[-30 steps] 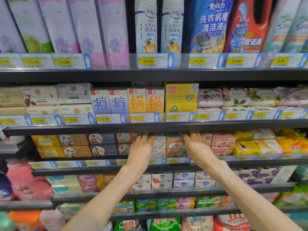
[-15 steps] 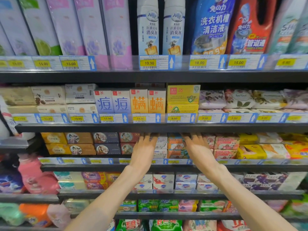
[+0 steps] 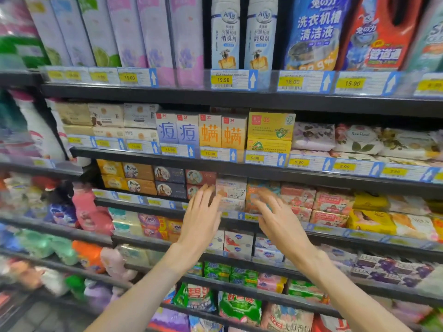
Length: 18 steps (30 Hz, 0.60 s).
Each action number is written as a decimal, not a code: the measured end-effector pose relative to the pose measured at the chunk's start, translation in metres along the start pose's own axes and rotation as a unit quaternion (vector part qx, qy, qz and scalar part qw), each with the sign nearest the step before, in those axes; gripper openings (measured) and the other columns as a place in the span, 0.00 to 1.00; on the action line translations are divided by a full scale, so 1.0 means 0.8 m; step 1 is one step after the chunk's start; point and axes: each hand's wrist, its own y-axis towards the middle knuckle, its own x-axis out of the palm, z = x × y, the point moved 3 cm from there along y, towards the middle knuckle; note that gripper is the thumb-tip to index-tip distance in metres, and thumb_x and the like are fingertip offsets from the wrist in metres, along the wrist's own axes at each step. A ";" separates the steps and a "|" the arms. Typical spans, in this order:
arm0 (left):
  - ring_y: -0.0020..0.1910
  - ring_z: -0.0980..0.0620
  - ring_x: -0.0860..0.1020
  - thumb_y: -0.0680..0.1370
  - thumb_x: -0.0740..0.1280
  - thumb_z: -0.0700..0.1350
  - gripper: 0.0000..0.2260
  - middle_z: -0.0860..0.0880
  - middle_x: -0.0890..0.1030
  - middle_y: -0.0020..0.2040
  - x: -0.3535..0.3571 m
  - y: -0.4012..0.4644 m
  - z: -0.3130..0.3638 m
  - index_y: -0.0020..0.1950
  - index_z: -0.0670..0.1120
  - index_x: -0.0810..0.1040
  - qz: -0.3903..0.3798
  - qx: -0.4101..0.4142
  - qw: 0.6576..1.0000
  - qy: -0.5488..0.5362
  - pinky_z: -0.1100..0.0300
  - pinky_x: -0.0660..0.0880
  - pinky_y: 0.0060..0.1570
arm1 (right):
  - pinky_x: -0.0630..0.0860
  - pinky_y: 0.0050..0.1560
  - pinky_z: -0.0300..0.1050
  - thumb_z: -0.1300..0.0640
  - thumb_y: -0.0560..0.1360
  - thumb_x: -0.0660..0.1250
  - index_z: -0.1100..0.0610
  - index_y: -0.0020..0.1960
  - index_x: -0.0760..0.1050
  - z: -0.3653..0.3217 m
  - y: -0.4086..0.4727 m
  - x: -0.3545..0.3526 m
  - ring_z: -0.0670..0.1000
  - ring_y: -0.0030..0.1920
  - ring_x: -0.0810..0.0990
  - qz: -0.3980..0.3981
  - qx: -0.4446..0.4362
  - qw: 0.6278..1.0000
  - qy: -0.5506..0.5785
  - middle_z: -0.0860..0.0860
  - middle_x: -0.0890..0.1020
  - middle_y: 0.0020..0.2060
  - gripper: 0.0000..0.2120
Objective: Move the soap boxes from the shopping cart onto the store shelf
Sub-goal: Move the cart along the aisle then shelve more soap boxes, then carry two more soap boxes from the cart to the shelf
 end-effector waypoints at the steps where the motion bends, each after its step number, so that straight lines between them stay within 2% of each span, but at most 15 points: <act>1: 0.74 0.44 0.62 0.80 0.64 0.47 0.23 0.45 0.68 0.73 -0.005 -0.015 -0.004 0.74 0.46 0.65 0.004 -0.012 1.000 -0.001 0.48 0.64 0.72 | 0.74 0.62 0.54 0.61 0.76 0.66 0.57 0.68 0.70 -0.010 0.001 0.005 0.58 0.65 0.72 -0.006 -0.026 1.000 0.016 0.56 0.74 0.65 0.21; 5: 0.76 0.46 0.61 0.80 0.63 0.50 0.21 0.47 0.68 0.73 -0.025 -0.087 -0.035 0.73 0.49 0.68 -0.006 -0.067 0.998 0.009 0.48 0.63 0.72 | 0.76 0.61 0.53 0.54 0.75 0.69 0.57 0.69 0.71 -0.065 0.009 0.031 0.57 0.63 0.76 -0.056 -0.100 0.991 0.065 0.54 0.77 0.63 0.24; 10: 0.70 0.44 0.68 0.77 0.64 0.53 0.22 0.46 0.71 0.69 -0.074 -0.194 -0.103 0.70 0.49 0.70 -0.039 -0.168 0.982 0.074 0.47 0.68 0.66 | 0.79 0.57 0.50 0.49 0.74 0.71 0.56 0.66 0.75 -0.166 0.029 0.060 0.56 0.58 0.80 -0.081 -0.197 0.965 0.150 0.55 0.81 0.59 0.23; 14: 0.66 0.43 0.71 0.74 0.67 0.51 0.25 0.46 0.73 0.65 -0.123 -0.294 -0.155 0.70 0.48 0.71 -0.054 -0.251 0.959 0.118 0.51 0.66 0.65 | 0.82 0.47 0.50 0.51 0.67 0.77 0.60 0.60 0.78 -0.276 0.044 0.065 0.59 0.49 0.83 -0.100 -0.276 0.938 0.182 0.57 0.83 0.51 0.25; 16: 0.64 0.44 0.71 0.72 0.69 0.52 0.25 0.48 0.74 0.64 -0.148 -0.346 -0.181 0.68 0.49 0.72 -0.054 -0.289 0.947 0.132 0.52 0.66 0.63 | 0.81 0.45 0.51 0.51 0.68 0.76 0.61 0.60 0.78 -0.338 0.052 0.061 0.59 0.48 0.83 -0.096 -0.326 0.919 0.201 0.57 0.83 0.50 0.24; 18: 0.64 0.44 0.72 0.72 0.70 0.53 0.25 0.47 0.75 0.64 -0.178 -0.397 -0.205 0.68 0.50 0.72 -0.058 -0.339 0.927 0.148 0.51 0.69 0.63 | 0.80 0.47 0.52 0.47 0.72 0.68 0.58 0.61 0.76 -0.401 0.060 0.064 0.59 0.50 0.82 -0.096 -0.371 0.895 0.227 0.56 0.82 0.52 0.22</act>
